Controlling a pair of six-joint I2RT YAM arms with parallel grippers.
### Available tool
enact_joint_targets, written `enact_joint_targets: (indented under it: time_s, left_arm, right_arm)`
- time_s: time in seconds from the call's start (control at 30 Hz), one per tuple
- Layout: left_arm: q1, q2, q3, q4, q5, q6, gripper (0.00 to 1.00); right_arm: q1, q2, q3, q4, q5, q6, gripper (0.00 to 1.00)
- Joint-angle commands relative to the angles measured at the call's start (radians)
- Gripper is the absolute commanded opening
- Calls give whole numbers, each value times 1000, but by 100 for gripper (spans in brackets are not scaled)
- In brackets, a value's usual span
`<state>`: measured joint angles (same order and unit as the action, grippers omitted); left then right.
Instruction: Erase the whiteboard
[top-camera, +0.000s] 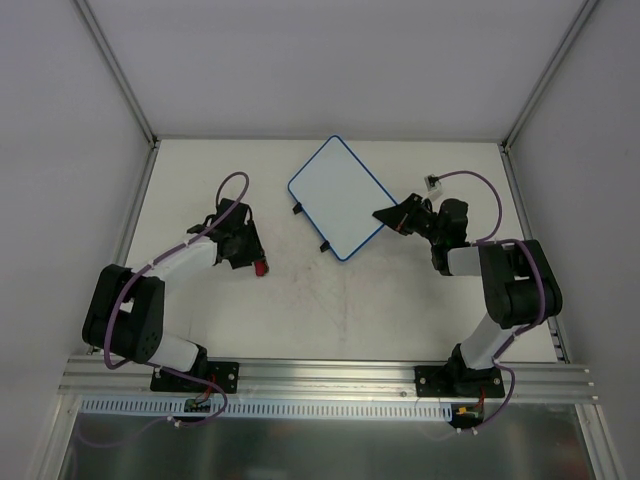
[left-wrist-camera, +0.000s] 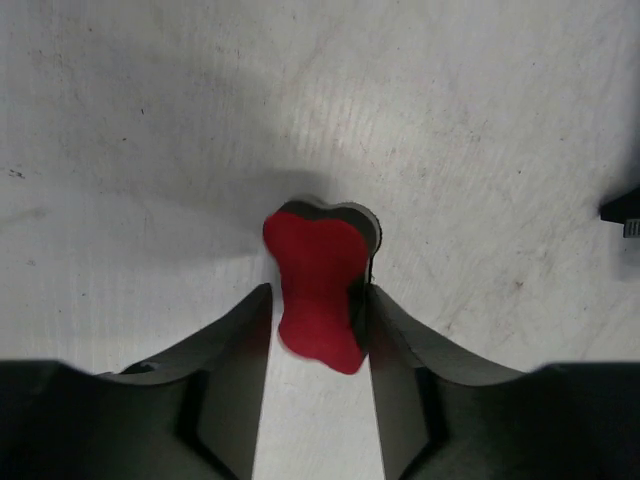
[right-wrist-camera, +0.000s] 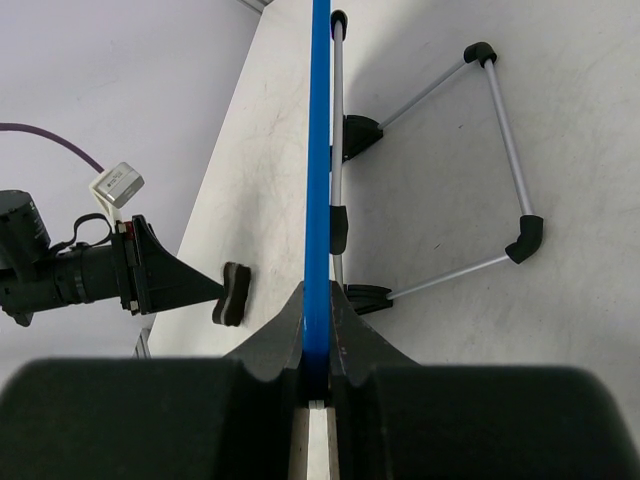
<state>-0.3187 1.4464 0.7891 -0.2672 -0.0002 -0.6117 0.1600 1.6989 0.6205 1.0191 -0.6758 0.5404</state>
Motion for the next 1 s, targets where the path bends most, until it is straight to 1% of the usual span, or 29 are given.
enact_joint_targets:
  time_s: [0.0, 0.1, 0.2, 0.23, 0.33, 0.4, 0.43, 0.57, 0.6, 0.63, 0.7, 0.8, 0.9, 0.97]
  left_arm:
    - [18, -9, 39, 2, 32, 18, 46]
    - [24, -17, 39, 2, 31, 30, 51]
    - [27, -35, 30, 2, 14, 35, 65]
    - [29, -40, 27, 2, 8, 36, 75]
    - [33, -64, 16, 2, 5, 43, 82]
    - [40, -84, 6, 2, -21, 43, 89]
    - [41, -95, -1, 2, -24, 40, 91]
    - [41, -174, -60, 20, -61, 21, 93]
    - [41, -191, -77, 31, -73, 20, 93]
    - [41, -207, -94, 42, -76, 20, 93]
    - [41, -260, -135, 65, -84, 18, 94]
    - [41, -323, -169, 72, -96, 21, 95]
    - [43, -363, -177, 72, -100, 30, 95]
    - [41, -374, -180, 72, -96, 35, 96]
  right_arm:
    - [22, -50, -1, 19, -47, -19, 0]
    - [29, -59, 4, 3, -44, -26, 0]
    - [35, -70, 10, -31, -39, -48, 0]
    - [36, -71, 12, -42, -36, -51, 0]
    - [39, -70, 15, -47, -39, -53, 0]
    - [39, -68, 18, -51, -38, -54, 1]
    - [42, -67, 19, -54, -36, -56, 2]
    - [44, -76, 24, -82, -31, -68, 5]
    - [46, -77, 27, -92, -30, -74, 8]
    - [49, -79, 28, -103, -28, -82, 16]
    - [50, -84, 28, -105, -25, -86, 17]
    - [52, -84, 28, -106, -25, -88, 27]
    - [53, -84, 28, -106, -25, -88, 27]
    - [52, -84, 28, -108, -25, -89, 30]
